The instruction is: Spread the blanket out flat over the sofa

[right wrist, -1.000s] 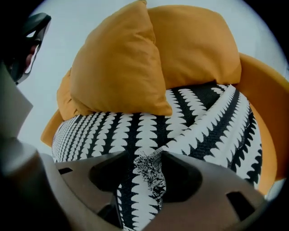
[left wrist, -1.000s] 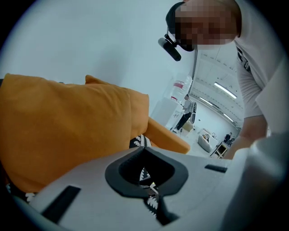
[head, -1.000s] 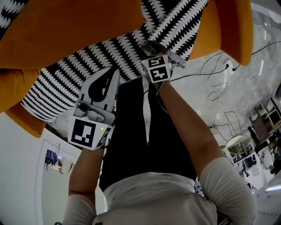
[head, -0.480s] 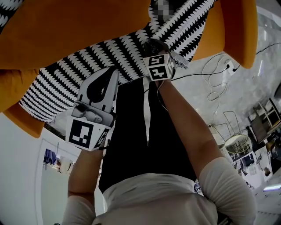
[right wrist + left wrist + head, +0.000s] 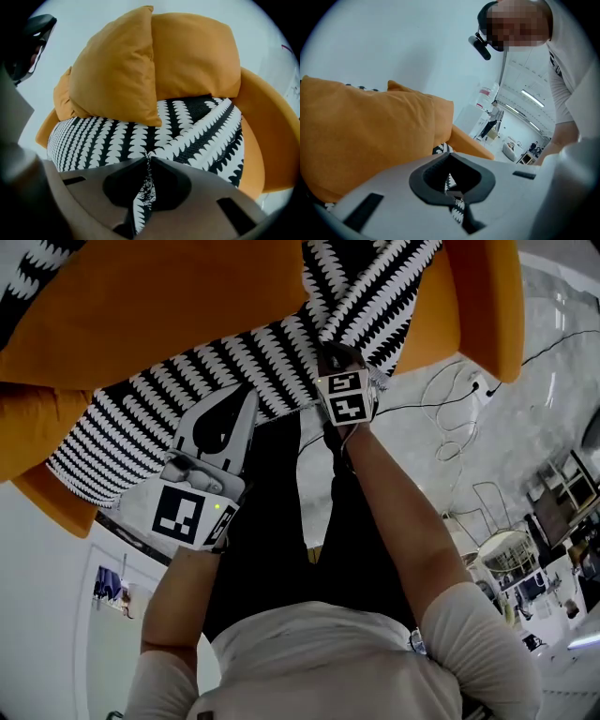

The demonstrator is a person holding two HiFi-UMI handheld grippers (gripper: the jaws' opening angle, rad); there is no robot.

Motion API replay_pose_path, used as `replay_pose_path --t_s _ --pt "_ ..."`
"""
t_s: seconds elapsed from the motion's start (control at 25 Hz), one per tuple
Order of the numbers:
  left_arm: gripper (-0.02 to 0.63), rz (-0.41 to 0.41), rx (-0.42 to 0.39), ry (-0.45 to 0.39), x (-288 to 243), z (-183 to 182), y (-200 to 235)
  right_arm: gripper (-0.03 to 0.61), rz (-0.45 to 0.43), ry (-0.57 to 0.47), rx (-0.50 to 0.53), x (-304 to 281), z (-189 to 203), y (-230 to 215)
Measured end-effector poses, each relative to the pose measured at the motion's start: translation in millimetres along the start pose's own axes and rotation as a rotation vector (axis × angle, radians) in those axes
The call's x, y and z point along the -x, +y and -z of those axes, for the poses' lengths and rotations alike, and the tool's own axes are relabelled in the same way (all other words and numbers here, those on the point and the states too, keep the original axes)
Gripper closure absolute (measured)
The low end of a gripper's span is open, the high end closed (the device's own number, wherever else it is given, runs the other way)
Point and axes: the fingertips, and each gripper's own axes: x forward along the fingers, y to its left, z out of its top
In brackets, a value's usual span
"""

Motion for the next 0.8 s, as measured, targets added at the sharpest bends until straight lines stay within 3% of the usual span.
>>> replay_pose_path --t_s 0.12,0.24,0.44,0.64,0.8 --pt "0.604 0.02 -0.005 0.013 4.4 -11.5 -15.7 0.537 -0.004 -0.037 -0.05 28.5 -11.9 4.3" --pt "0.604 0.041 -0.025 0.03 -2.9 0.7 -52.4 0.537 -0.019 -0.074 -0.066 56.0 9.7 -0.5" --pt "0.604 0.075 -0.091 0.043 -56.5 21.4 -120.8 0.538 -0.029 -0.136 -0.134 99.0 61.0 -50.3" --pt "0.604 0.124 -0.155 0.067 -83.9 7.8 -165.9 0.538 -0.034 -0.213 -0.195 150.0 54.9 -75.9" --pt "0.604 0.165 -0.19 0.075 -81.5 19.0 -204.9 0.538 -0.018 -0.263 -0.227 186.1 78.1 -79.3"
